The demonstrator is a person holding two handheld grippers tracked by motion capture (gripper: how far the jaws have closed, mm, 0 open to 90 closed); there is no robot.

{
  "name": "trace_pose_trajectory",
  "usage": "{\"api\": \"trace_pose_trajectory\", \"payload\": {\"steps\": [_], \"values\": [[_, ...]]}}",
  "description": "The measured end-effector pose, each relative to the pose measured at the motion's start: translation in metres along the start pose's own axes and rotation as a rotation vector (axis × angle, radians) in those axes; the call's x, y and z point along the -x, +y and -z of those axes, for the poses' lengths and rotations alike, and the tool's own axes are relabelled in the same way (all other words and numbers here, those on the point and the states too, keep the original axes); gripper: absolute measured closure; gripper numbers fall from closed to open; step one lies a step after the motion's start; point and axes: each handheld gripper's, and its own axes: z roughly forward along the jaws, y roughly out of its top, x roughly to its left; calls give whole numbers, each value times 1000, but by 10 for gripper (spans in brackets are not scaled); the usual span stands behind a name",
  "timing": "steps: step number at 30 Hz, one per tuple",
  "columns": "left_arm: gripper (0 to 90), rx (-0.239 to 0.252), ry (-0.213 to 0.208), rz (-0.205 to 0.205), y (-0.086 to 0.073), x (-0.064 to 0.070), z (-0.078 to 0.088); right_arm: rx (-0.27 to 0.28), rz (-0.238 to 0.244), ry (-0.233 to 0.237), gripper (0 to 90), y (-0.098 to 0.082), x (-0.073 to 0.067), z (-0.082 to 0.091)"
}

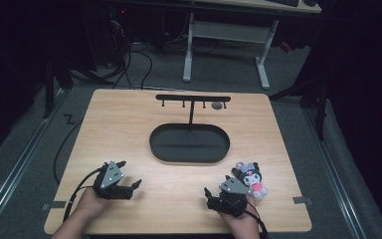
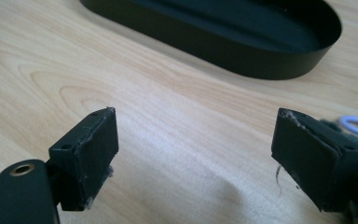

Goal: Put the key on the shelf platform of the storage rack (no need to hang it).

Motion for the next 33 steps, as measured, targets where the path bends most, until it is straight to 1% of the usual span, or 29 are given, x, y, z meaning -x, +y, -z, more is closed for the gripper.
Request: {"api": "trace_pose_trajectory", "payload": {"steps": [3, 8, 13, 23, 26, 27, 29, 30, 32, 33], "values": [[154, -5, -1, 5, 1, -1, -1, 11, -14, 3, 148, -2, 2, 1], [154, -11, 1, 0, 1, 0, -1, 14, -32, 4, 148, -5, 6, 2], [154, -9, 0, 5, 1, -1, -2, 19, -38, -2, 149, -5, 7, 3], [154, -13, 0, 0, 1, 0, -1, 24, -39, 1, 148, -4, 8, 2], [154, -13, 1, 1, 1, 0, -1, 24, -67, 15, 138, -4, 10, 3], [154, -12, 1, 0, 1, 0, -1, 11, -82, 22, 137, -4, 10, 3], [154, -11, 1, -2, 1, 0, -1, -3, -90, 35, 132, -3, 11, 3], [154, -11, 1, -3, 1, 0, -1, -9, -88, 34, 131, -3, 11, 3], [154, -11, -1, 1, 1, 0, -1, -40, -80, 46, 107, -2, 12, 3], [154, -11, -1, 1, 1, 0, -1, -42, -83, 48, 98, -1, 13, 3]]}}
